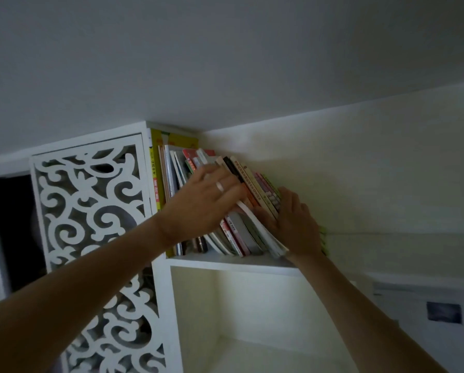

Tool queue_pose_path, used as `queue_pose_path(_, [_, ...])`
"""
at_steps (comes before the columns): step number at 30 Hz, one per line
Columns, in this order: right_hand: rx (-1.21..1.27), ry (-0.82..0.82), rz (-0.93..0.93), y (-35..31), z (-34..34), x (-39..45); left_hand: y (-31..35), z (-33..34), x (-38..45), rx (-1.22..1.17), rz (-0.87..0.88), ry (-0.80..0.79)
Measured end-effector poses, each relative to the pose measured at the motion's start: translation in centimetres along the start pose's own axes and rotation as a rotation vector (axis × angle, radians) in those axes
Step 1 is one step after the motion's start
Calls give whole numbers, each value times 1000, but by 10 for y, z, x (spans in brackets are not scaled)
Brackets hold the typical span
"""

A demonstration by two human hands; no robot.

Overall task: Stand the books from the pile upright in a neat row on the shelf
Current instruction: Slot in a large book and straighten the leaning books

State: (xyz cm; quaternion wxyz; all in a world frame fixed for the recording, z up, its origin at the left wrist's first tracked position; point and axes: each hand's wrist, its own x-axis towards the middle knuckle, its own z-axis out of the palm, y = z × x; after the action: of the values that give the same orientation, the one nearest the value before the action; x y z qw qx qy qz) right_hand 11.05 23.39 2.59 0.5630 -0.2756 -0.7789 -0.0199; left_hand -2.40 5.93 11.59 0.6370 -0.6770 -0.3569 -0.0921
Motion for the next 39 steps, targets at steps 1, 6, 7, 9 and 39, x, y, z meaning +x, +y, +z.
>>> queue_pose_path(1, [21, -34, 12, 0, -2, 0, -4, -4, -2, -55, -73, 28])
queue_pose_path(6, [244, -165, 5, 6, -14, -4, -4, -13, 5, -356, -428, 256])
queue_pose_path(7, [318, -195, -7, 5, -18, -5, -4, -10, 9, -426, -495, 295])
queue_pose_path(9, [508, -193, -45, 4, -27, -6, 0, -5, 25, -626, -656, 407])
queue_pose_path(39, [435, -436, 73, 60, -80, -23, 19, 58, 121, -1448, -1737, -96])
